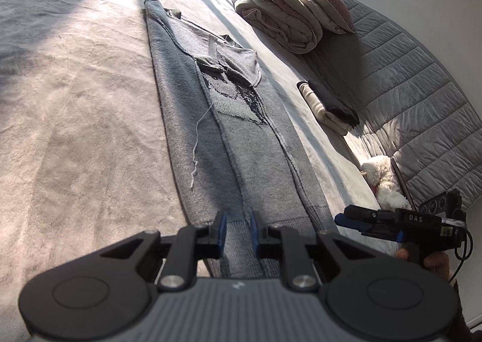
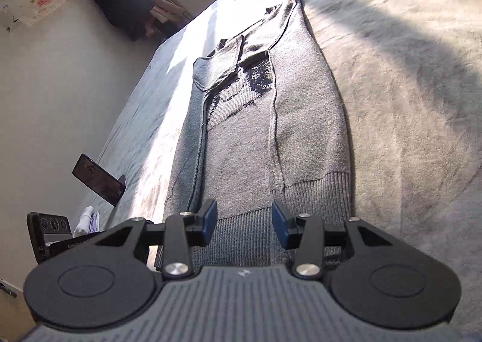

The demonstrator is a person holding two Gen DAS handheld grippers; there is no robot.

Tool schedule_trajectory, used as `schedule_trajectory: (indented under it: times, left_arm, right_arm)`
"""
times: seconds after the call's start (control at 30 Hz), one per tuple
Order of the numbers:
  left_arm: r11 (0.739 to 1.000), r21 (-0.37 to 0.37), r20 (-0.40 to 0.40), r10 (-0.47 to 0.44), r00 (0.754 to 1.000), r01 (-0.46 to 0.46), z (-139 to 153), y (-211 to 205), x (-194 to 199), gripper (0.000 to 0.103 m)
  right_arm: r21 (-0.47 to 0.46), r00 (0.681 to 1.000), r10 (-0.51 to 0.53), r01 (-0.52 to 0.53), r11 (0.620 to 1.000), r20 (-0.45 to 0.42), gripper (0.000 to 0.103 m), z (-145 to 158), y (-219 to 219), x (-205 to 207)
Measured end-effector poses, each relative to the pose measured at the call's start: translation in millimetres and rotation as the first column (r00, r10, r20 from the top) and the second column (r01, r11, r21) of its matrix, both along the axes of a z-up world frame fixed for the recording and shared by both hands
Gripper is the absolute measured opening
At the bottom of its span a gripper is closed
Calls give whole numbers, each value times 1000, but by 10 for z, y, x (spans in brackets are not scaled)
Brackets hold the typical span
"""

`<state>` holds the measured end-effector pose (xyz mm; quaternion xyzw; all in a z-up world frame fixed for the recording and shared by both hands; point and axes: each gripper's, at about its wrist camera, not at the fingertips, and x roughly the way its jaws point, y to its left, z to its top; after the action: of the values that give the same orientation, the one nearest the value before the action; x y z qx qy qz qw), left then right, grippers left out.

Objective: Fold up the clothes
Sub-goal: 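Move both open grippers to the ribbed hem of the sweater strip, then grasp the ribbed hem with both grippers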

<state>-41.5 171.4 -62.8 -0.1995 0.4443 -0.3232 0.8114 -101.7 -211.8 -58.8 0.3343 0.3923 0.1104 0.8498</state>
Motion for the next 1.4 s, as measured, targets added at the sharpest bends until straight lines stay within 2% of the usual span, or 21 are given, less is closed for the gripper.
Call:
schedule_trajectory:
  times: [0.1,0.27,0.5,0.63,0.8,0.9,0.93,1.0,1.13,1.23,1.3,1.4]
  left_arm:
    - [1000,5,-46,29,999,-29,-80,102,27,18]
    - [999,-49,-166,14,986,-22,-291,135,67,18]
    - [991,-129,-238,-47,970,16,-491,31,91,18]
    - [984,-173,-240,-74,968,33,-557,-15,52,19]
    - [979,-185,-230,-123,965,81,-562,-115,-16,16]
    - [975,-209,-245,-126,961,75,-567,-152,-14,13]
    - [973,-221,-247,-127,961,72,-558,-160,-16,8]
    - [967,-245,-246,-129,961,67,-537,-172,-22,8]
    - [944,-326,-239,-128,962,45,-460,-149,21,8]
    - [926,-378,-236,-110,965,13,-400,-148,79,8]
    - [909,-415,-239,-82,968,-26,-382,-154,133,8]
    - [879,-457,-267,7,964,-134,-425,-138,235,8]
  right_arm:
    - [-5,998,-59,59,998,-13,45,-57,-249,-86]
    - [13,992,-115,116,993,-44,45,-210,-543,-204]
    - [196,992,-79,97,976,-95,43,-489,-715,-198]
    - [218,995,-35,55,974,-91,42,-510,-689,-162]
    - [230,997,11,7,973,-77,31,-462,-574,-114]
    - [242,997,23,-6,970,-69,17,-424,-516,-77]
    - [246,997,28,-10,969,-66,12,-411,-497,-64]
    - [255,997,36,-19,967,-61,11,-386,-459,-39]
    - [270,998,49,-34,962,-48,11,-315,-386,14]
    - [274,999,36,-25,961,-32,11,-152,-356,127]
    - [273,999,26,-17,962,-27,11,-63,-353,258]
    - [247,999,19,-12,969,-28,11,31,-445,530]
